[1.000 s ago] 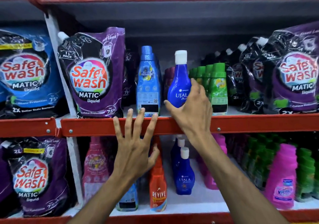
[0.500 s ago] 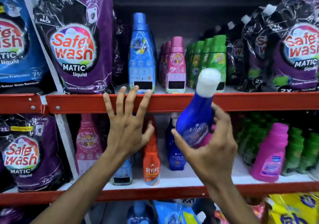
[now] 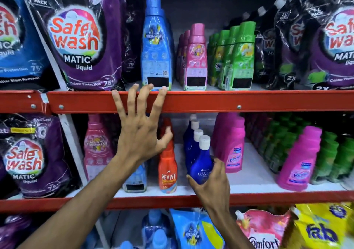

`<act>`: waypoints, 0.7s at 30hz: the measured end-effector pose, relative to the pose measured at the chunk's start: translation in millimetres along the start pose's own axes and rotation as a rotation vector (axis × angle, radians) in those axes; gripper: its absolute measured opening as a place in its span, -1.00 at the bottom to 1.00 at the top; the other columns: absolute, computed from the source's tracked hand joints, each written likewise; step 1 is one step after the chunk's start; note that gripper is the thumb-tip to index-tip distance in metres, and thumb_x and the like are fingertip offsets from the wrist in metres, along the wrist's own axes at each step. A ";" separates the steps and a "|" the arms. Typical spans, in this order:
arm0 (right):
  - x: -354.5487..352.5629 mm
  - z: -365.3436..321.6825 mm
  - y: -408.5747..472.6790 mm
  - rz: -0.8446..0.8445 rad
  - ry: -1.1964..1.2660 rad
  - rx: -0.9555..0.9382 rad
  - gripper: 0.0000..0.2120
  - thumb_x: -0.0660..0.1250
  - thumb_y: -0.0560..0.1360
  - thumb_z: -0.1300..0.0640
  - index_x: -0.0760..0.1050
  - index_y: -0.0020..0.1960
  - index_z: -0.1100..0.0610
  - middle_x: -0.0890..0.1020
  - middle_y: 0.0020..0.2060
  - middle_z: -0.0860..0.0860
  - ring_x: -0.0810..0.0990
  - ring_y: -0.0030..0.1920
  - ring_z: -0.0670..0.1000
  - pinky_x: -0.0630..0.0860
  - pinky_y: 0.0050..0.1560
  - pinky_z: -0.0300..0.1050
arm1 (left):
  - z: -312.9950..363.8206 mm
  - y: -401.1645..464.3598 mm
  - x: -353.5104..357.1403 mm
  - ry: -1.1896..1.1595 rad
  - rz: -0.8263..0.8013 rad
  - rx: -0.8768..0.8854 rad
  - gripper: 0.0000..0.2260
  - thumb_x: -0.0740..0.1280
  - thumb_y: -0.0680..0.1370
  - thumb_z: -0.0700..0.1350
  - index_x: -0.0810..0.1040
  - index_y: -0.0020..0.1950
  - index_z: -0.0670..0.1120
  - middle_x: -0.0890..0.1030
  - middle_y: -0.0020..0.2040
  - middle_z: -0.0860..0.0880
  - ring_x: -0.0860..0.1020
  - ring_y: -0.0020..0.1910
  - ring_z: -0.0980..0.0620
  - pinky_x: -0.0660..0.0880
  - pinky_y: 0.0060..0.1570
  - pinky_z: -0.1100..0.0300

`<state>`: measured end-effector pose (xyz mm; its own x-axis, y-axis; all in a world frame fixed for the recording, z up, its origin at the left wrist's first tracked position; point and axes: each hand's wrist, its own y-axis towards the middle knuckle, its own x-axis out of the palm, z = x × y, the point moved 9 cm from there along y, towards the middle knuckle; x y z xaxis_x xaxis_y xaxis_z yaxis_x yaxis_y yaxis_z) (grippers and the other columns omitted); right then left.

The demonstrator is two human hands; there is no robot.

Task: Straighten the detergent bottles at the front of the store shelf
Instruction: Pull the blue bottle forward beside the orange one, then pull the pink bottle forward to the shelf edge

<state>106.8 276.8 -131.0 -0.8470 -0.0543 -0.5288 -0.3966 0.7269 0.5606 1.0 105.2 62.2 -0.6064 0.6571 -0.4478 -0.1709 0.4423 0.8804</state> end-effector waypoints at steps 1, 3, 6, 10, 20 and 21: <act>4.4 2.7 -0.1 -0.013 0.002 0.009 -0.21 0.62 0.21 -0.10 0.34 0.30 0.12 0.56 0.17 0.09 0.61 0.11 0.20 0.56 -0.04 -0.01 | 0.2 -0.2 0.5 -0.002 -0.009 0.000 -0.12 0.42 0.37 0.17 0.17 0.62 -0.04 0.34 0.49 -0.25 0.21 0.53 -0.35 -0.09 0.47 -0.53; 10.2 7.8 -0.9 -0.026 0.012 0.029 -0.20 0.62 0.21 -0.12 0.32 0.29 0.10 0.55 0.17 0.08 0.61 0.11 0.19 0.56 -0.04 0.01 | 0.1 -0.7 1.5 -0.014 -0.028 -0.001 -0.11 0.42 0.37 0.17 0.16 0.62 -0.05 0.31 0.51 -0.25 0.19 0.54 -0.34 -0.12 0.48 -0.53; 12.3 11.0 -1.3 -0.025 0.018 0.035 -0.18 0.62 0.20 -0.14 0.31 0.30 0.10 0.55 0.17 0.08 0.61 0.13 0.19 0.57 -0.03 0.03 | 1.1 -1.3 1.1 -0.027 -0.052 -0.007 -0.09 0.43 0.37 0.17 0.13 0.63 -0.04 0.24 0.57 -0.26 0.11 0.58 -0.34 -0.11 0.47 -0.54; 10.9 12.3 -4.0 -0.046 0.036 0.017 -0.11 0.61 0.21 -0.20 0.29 0.37 0.09 0.51 0.27 0.04 0.57 0.23 0.15 0.56 0.03 0.02 | 11.9 -11.6 -5.5 -0.099 -0.045 -0.080 -0.08 0.42 0.39 0.17 0.08 0.65 -0.01 0.04 0.63 -0.32 -0.09 0.62 -0.35 -0.15 0.47 -0.53; -71.8 73.7 -12.2 0.241 -0.147 -0.045 -0.30 0.36 0.44 -0.10 0.31 0.46 0.22 0.42 0.45 0.18 0.40 0.42 0.23 0.33 0.41 0.11 | 156.7 -117.1 56.6 -0.540 -0.278 0.147 -0.29 0.37 0.42 0.07 0.28 0.56 0.02 0.42 0.47 -0.20 0.39 0.44 -0.23 0.39 0.38 -0.23; -81.0 85.6 -8.8 0.270 -0.180 -0.015 -0.29 0.37 0.42 -0.09 0.31 0.46 0.21 0.40 0.46 0.19 0.39 0.43 0.24 0.31 0.42 0.12 | 169.1 -128.3 69.5 -0.535 -0.348 0.167 -0.27 0.35 0.42 0.07 0.24 0.58 0.03 0.41 0.48 -0.19 0.39 0.45 -0.23 0.37 0.41 -0.21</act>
<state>209.2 333.4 -147.7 -0.8468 0.2616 -0.4631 -0.1725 0.6885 0.7044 112.1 197.4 -108.2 -0.0604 0.6523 -0.7556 -0.1383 0.7442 0.6535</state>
